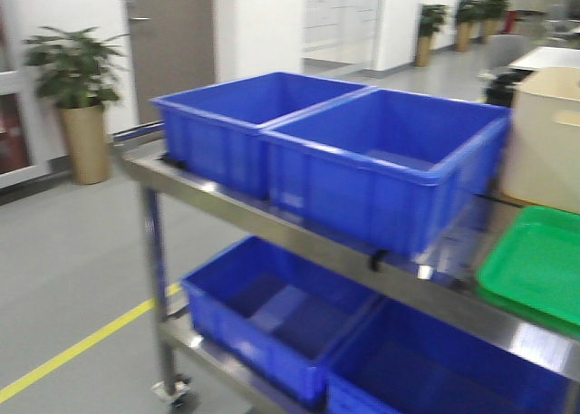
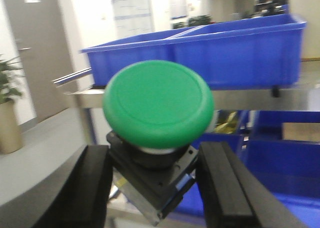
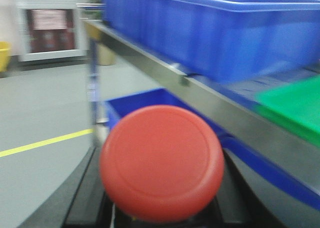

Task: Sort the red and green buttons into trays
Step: 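Drive the base to the counter with the green and red trays, then move left gripper over green tray, right gripper over red tray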

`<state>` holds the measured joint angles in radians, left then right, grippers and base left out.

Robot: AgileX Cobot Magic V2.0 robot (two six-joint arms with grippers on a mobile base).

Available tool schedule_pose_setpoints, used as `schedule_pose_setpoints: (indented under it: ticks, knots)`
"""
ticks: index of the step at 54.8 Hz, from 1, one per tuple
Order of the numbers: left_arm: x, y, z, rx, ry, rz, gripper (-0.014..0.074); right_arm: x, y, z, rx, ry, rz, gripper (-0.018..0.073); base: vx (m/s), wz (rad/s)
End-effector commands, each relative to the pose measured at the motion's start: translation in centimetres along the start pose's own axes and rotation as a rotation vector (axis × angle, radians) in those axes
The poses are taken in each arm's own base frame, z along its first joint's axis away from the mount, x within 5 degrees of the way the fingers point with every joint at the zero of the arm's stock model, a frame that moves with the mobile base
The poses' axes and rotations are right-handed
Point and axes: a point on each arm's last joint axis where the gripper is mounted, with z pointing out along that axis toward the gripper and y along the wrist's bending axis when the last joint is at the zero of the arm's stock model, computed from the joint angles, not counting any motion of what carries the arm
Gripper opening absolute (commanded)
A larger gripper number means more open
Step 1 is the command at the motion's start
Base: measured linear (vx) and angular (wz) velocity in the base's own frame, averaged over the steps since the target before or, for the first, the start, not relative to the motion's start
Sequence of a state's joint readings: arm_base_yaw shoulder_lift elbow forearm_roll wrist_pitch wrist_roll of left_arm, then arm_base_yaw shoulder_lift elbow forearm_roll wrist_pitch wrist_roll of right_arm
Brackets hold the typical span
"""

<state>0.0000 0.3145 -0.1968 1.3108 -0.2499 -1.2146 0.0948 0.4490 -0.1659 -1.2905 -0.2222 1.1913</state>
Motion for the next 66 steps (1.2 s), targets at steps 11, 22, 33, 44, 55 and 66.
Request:
schedule_pose_setpoints:
  ticks: [11,22,33,44,55,66]
  knots:
    - [-1.1,-0.08,0.08,0.02,-0.036,-0.031,0.0,-1.17,0.03,0.01,-0.013,-0.039,0.004,-0.0008,0.2,-0.75]
    - [-1.1,-0.08,0.08,0.02,-0.036,-0.031,0.0,-1.17,0.03,0.01,-0.013,-0.039,0.004,-0.0008,0.19,-0.72]
    - [-1.1,-0.08,0.08,0.02,-0.036,-0.031,0.0,-1.17,0.03,0.01,-0.013,-0.039,0.004,-0.0008,0.18,-0.71]
    - [-1.1,-0.08,0.08,0.02,-0.036,-0.031,0.0,-1.17,0.03,0.01,-0.013,-0.039,0.004,-0.0008,0.19,-0.72]
    - [-1.1,-0.08,0.08,0.02,-0.036,-0.031,0.0,-1.17,0.03,0.01,-0.013,-0.039,0.004,-0.0008,0.17,-0.59]
    - [-1.1,-0.08,0.08,0.02,-0.036,-0.031,0.0,-1.17,0.03,0.01,-0.013,-0.039,0.004,-0.0008,0.1,-0.2]
